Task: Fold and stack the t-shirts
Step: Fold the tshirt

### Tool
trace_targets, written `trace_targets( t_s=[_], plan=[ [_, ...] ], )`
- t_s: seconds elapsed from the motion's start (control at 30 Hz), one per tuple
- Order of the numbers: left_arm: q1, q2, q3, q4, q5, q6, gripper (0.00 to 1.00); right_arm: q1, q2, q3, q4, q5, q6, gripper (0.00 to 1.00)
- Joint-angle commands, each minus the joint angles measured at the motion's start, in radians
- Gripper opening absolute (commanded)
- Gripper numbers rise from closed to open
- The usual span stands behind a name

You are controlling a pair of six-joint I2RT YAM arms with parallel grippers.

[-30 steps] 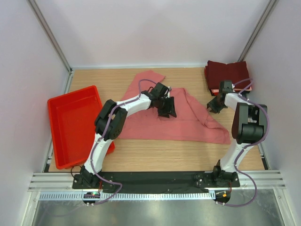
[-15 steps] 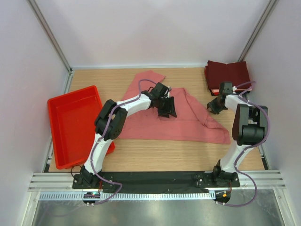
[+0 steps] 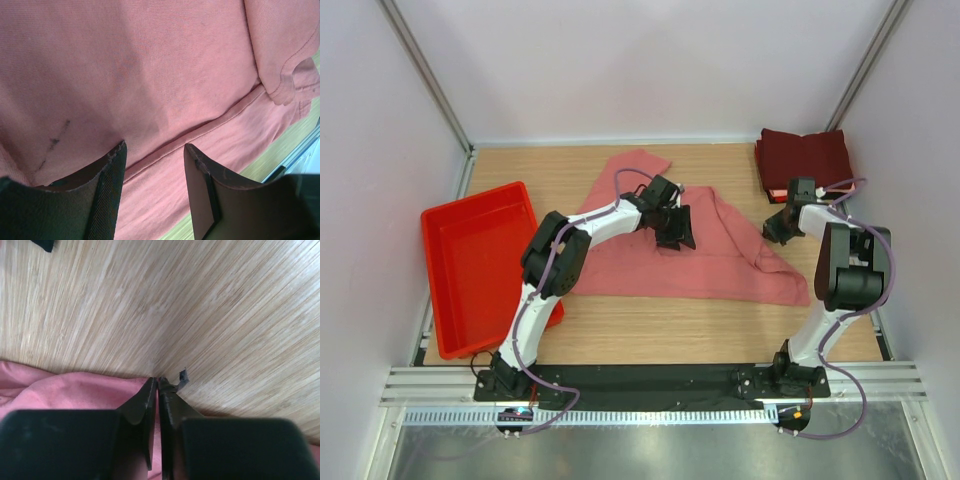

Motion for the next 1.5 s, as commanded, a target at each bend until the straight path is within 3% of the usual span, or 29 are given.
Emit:
trace_targets(
  t_s=[0.0, 0.03, 0.67, 0.8, 0.87, 0.93, 1.13, 1.47],
  plan=[
    [0.000, 0.008, -0.001, -0.036, -0.030, 0.000, 0.52, 0.002, 0.026, -0.005, 0.010, 0.012, 0.005, 0.07],
    [0.000, 0.007, 0.000, -0.038, -0.031, -0.002, 0.52, 0.002, 0.026, 0.000, 0.012, 0.018, 0.005, 0.01],
    [0.001, -0.010, -0.029, -0.032, -0.032, 0.003, 0.52, -0.058, -0.063, 0.050, 0.113, -0.026, -0.154, 0.01],
    [0.001, -0.012, -0.020, -0.035, -0.037, 0.008, 0.52, -0.061, -0.028, 0.133, 0.008, -0.073, -0.164, 0.01],
    [0.000, -0.005, -0.017, -0.036, -0.031, 0.005, 0.52, -0.061, -0.035, 0.141, -0.052, -0.046, -0.124, 0.19],
    [0.001, -0.005, -0.014, -0.036, -0.031, 0.003, 0.52, -0.058, -0.061, 0.098, -0.040, -0.051, -0.082, 0.29],
    [0.001, -0.004, -0.017, -0.038, -0.034, 0.008, 0.52, -0.055, -0.020, 0.076, -0.039, -0.060, -0.041, 0.36],
    [0.000, -0.008, -0.032, -0.033, -0.032, -0.003, 0.52, -0.034, 0.002, 0.033, 0.010, -0.053, -0.006, 0.37]
  ],
)
